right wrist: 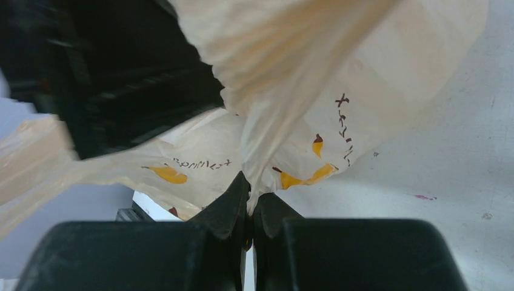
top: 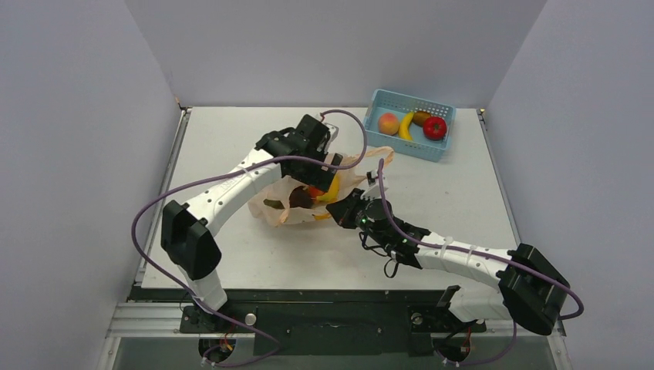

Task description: Take the fake fruits out of the plastic bag

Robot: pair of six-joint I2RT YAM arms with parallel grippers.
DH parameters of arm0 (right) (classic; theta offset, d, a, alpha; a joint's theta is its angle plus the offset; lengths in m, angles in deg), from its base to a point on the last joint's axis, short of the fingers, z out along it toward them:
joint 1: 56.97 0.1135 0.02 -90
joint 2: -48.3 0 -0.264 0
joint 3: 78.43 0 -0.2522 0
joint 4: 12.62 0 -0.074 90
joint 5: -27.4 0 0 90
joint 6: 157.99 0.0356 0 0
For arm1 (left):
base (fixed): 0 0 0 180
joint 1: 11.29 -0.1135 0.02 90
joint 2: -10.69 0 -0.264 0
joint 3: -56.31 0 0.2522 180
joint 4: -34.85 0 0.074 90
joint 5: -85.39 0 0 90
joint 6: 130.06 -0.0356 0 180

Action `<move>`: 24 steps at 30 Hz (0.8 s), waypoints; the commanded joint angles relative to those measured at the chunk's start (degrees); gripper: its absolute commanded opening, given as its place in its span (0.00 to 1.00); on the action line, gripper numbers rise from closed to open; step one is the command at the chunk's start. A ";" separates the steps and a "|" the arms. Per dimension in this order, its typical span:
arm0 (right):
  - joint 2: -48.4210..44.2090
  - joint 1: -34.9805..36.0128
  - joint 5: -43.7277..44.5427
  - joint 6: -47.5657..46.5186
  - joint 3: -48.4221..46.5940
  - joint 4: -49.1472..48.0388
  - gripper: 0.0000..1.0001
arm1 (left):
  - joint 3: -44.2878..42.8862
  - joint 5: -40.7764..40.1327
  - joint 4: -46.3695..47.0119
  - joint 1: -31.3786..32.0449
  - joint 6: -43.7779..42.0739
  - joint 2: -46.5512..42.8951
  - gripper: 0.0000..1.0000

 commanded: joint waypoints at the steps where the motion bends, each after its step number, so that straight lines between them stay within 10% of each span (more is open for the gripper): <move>1: -3.05 -0.07 1.72 0.09 1.29 -1.75 0.00 | 0.46 -6.17 0.90 1.72 -1.57 0.75 0.97; 3: -3.12 0.00 1.85 0.27 1.58 -2.15 0.00 | 2.04 -8.89 2.25 1.80 -0.72 0.77 0.97; 10: -1.64 0.06 0.03 0.23 1.54 -2.58 0.00 | 3.78 -20.50 -0.23 -1.72 3.80 -0.33 0.23; 14: -1.10 0.82 -0.20 -0.22 2.13 -1.86 0.00 | 9.00 -18.50 2.83 -7.39 5.14 -10.61 0.01; 24: 1.96 1.71 -0.16 -3.11 0.36 2.07 0.00 | 22.09 -6.76 1.61 -18.90 6.98 -34.19 0.00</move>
